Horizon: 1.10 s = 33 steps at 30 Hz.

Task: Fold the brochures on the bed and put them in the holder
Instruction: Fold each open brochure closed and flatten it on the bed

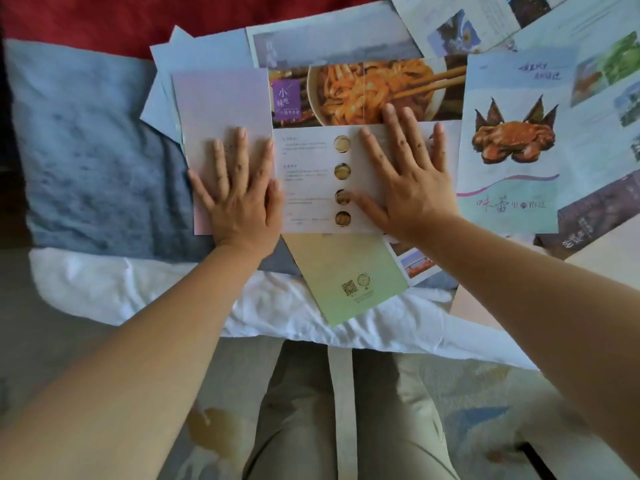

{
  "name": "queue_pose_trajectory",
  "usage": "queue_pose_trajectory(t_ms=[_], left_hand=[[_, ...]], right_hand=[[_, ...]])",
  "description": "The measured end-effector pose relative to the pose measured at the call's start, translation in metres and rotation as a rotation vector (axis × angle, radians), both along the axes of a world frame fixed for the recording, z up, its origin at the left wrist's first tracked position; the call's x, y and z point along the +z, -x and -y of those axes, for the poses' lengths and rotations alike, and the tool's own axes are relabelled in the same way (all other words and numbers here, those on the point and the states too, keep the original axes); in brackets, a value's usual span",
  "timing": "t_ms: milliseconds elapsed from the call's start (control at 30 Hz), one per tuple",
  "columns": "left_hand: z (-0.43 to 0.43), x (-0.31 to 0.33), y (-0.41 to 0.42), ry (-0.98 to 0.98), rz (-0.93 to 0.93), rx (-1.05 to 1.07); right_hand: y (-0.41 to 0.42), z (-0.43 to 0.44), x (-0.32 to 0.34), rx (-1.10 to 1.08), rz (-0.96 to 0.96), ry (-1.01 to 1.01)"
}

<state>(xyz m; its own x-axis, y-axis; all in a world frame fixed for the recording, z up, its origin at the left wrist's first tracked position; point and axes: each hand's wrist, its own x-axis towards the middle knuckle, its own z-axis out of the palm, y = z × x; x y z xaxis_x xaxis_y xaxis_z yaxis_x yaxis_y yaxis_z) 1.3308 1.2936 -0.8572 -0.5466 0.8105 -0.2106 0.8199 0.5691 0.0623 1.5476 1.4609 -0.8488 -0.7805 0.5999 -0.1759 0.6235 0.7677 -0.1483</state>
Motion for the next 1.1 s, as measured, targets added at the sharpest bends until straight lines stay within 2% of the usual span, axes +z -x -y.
queue_pose_trajectory(t_ms=[167,400,700,933,1100], left_hand=[[0.016,0.002,0.012,-0.026,0.028,-0.038],[0.018,-0.013,0.011,-0.111,-0.006,0.011],[0.008,0.007,0.008,-0.173,0.129,0.099],[-0.008,0.032,-0.015,-0.249,0.315,0.196],[-0.010,0.034,0.002,-0.103,0.172,0.310]], right_hand=[[0.003,0.006,-0.011,-0.023,-0.009,-0.053],[0.004,0.004,-0.024,-0.014,-0.062,-0.040],[0.008,0.004,-0.019,-0.016,-0.034,-0.030],[0.007,-0.004,0.002,-0.005,0.008,0.099],[0.004,-0.004,0.006,-0.006,0.029,0.120]])
